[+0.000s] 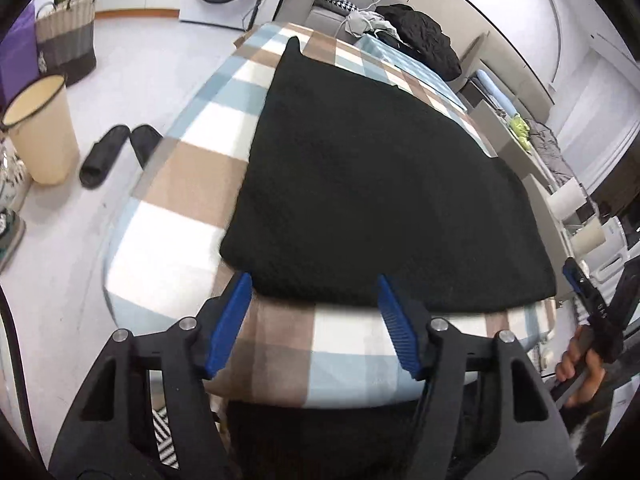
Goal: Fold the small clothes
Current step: 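Grasp the black sweater edge with the left gripper, then lift and fold the grasped sweater edge over the body with the left gripper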
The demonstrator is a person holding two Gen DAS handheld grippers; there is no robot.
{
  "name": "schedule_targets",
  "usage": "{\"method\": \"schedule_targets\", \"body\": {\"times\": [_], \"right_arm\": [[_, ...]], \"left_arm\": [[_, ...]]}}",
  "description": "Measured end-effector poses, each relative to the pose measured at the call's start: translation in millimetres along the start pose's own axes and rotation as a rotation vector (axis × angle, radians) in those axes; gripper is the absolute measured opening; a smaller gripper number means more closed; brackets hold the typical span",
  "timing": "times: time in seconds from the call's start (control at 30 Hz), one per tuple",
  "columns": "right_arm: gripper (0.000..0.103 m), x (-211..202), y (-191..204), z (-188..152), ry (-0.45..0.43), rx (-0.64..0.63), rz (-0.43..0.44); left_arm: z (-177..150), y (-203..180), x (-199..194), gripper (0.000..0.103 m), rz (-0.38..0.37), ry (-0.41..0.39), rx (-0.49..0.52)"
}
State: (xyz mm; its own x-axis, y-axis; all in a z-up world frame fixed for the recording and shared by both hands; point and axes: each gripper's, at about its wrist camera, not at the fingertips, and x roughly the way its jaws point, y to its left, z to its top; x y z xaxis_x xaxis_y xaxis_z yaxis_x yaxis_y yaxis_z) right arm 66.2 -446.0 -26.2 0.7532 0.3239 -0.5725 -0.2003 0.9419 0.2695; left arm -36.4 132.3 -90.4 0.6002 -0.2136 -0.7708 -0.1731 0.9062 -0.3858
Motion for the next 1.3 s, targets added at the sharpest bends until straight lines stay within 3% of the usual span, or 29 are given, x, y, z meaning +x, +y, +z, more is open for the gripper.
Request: {"method": "schedule_targets", "body": {"times": [0.13, 0.2, 0.33, 0.57, 0.67, 0.8, 1.0, 1.3], "right_arm": [[0.079, 0, 8, -4, 0.001, -0.007, 0.005], [0.079, 0, 8, -4, -0.003, -0.007, 0.000], [0.079, 2, 4, -5, -0.005, 0.014, 0.004], [0.080, 10, 0, -9, 0.023, 0.026, 0.024], [0.080, 14, 2, -12, 0.031, 0.013, 0.027], [0.080, 18, 1, -13, 0.044, 0.015, 0.041], [0.080, 21, -1, -16, 0.051, 0.016, 0.015], [0.080, 26, -2, -16, 0.072, 0.010, 0.005]], "left_arm": [[-4, 0, 12, 0.062, -0.053, 0.100, -0.024], [-4, 2, 12, 0.062, -0.063, 0.097, -0.048], [-3, 6, 15, 0.063, -0.088, 0.030, -0.106], [8, -9, 30, 0.062, -0.018, -0.102, -0.100], [17, -14, 38, 0.055, 0.019, -0.123, -0.112], [30, -11, 50, 0.021, 0.047, -0.147, -0.145], [35, -4, 38, 0.018, 0.027, -0.181, -0.086], [43, -15, 17, 0.017, 0.114, -0.271, 0.020]]}}
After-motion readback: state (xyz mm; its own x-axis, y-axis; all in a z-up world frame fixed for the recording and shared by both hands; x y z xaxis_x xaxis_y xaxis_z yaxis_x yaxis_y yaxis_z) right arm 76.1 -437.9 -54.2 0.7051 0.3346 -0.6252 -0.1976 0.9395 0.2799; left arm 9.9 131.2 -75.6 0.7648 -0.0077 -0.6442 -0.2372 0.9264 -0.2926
